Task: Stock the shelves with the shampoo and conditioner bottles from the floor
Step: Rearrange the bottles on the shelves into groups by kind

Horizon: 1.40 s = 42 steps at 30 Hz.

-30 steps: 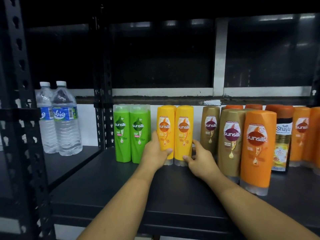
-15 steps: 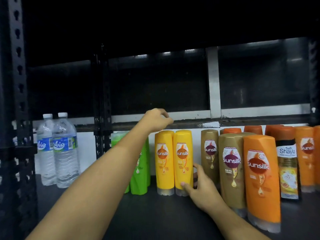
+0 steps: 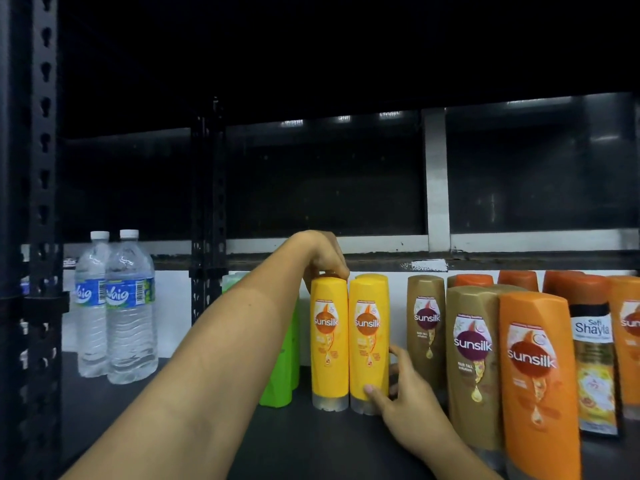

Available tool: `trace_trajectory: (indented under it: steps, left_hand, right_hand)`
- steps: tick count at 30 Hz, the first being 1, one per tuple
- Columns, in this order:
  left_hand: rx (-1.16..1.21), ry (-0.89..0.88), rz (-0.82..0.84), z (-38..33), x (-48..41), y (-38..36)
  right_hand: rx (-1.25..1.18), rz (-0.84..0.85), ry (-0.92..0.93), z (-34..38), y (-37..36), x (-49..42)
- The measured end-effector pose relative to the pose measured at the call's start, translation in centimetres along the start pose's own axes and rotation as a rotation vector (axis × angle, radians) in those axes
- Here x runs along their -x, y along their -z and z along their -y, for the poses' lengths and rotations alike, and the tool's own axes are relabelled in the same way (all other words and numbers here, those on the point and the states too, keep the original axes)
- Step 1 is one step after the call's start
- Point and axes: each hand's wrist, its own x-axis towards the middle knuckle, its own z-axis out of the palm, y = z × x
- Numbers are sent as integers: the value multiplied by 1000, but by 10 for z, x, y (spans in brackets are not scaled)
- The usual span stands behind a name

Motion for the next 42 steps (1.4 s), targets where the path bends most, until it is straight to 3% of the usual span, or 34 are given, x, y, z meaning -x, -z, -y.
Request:
trace_trajectory:
  steps: [11, 19, 27, 42]
  left_hand:
    - [-70, -15, 55, -10, -8, -2]
    - [-67, -128, 78, -39, -6, -8]
    - [-51, -162, 216, -32, -13, -16]
    - [-136, -265, 220, -40, -11, -18]
  right_hand:
    - [5, 16, -12, -2, 0, -2]
    - [9, 5, -5, 0, 0, -2]
    - [19, 9, -12, 0, 0, -1]
    - [19, 6, -24, 2, 0, -1]
